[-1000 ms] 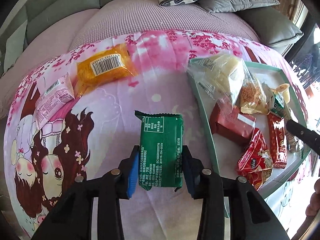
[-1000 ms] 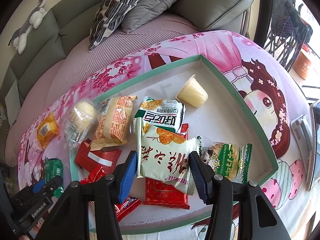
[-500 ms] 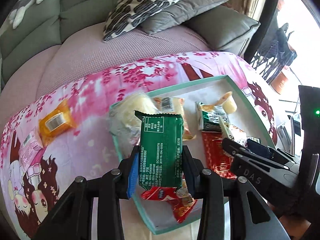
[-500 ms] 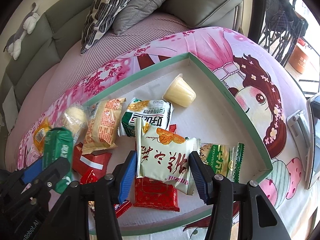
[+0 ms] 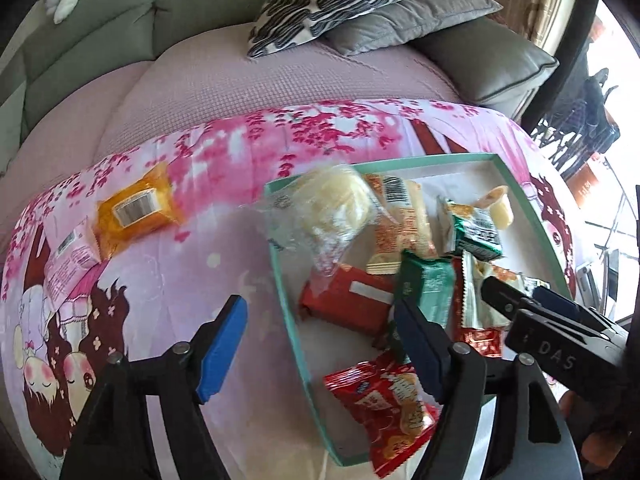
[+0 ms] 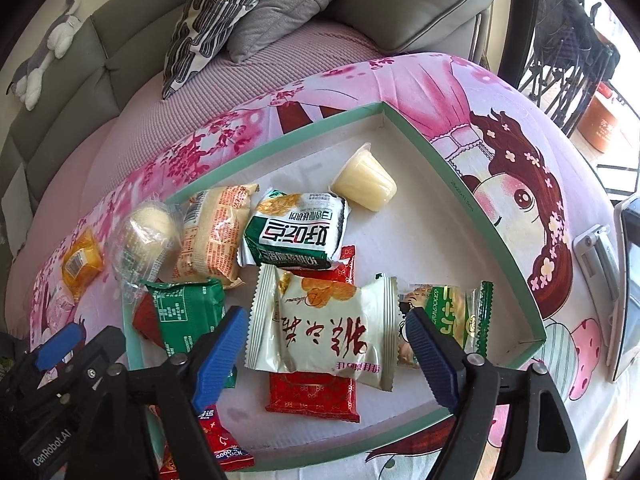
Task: Organize snacks
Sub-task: 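Release the green packet into the tray with the left gripper and lift both grippers, then move the left gripper toward the pink packet while the right moves toward the orange packet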
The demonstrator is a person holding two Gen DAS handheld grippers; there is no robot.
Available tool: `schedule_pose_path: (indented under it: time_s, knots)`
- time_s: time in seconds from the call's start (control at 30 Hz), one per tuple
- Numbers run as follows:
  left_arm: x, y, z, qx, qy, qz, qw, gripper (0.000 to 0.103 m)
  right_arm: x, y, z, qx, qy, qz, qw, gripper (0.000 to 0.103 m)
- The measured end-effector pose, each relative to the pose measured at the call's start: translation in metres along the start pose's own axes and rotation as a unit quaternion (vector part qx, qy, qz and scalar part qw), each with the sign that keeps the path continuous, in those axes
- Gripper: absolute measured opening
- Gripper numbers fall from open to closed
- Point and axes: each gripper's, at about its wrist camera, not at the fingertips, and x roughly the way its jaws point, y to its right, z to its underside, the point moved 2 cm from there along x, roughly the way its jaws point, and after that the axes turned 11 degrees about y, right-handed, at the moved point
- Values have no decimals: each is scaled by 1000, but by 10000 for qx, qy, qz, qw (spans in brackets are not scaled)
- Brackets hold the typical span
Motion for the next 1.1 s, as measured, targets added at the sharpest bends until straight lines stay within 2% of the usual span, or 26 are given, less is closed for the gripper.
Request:
schedule_pose_path:
  time_s: [0.07, 0.27, 0.53, 0.77, 1.1]
  knots:
    - [2, -16, 5, -136, -46, -177, 9997, 83, 0, -1, 0, -31, 28, 24, 10000, 103]
    - [9, -65, 15, -749, -159, -687, 9947, 88, -4, -15, 1, -299, 127, -23, 9995, 103]
    - [3, -116, 22, -1344, -123, -1142, 9842, 88, -20, -62, 2, -784, 326, -461, 9953, 103]
    - [-13, -161, 28, -1742, -40, -1645, 9709, 88, -28, -101, 10, -1195, 365, -759, 9893, 103]
    - [-38, -219, 41, -2380, 170, -2196, 9459, 88, -35, -142, 27, -1658, 382, -1102, 9792, 103]
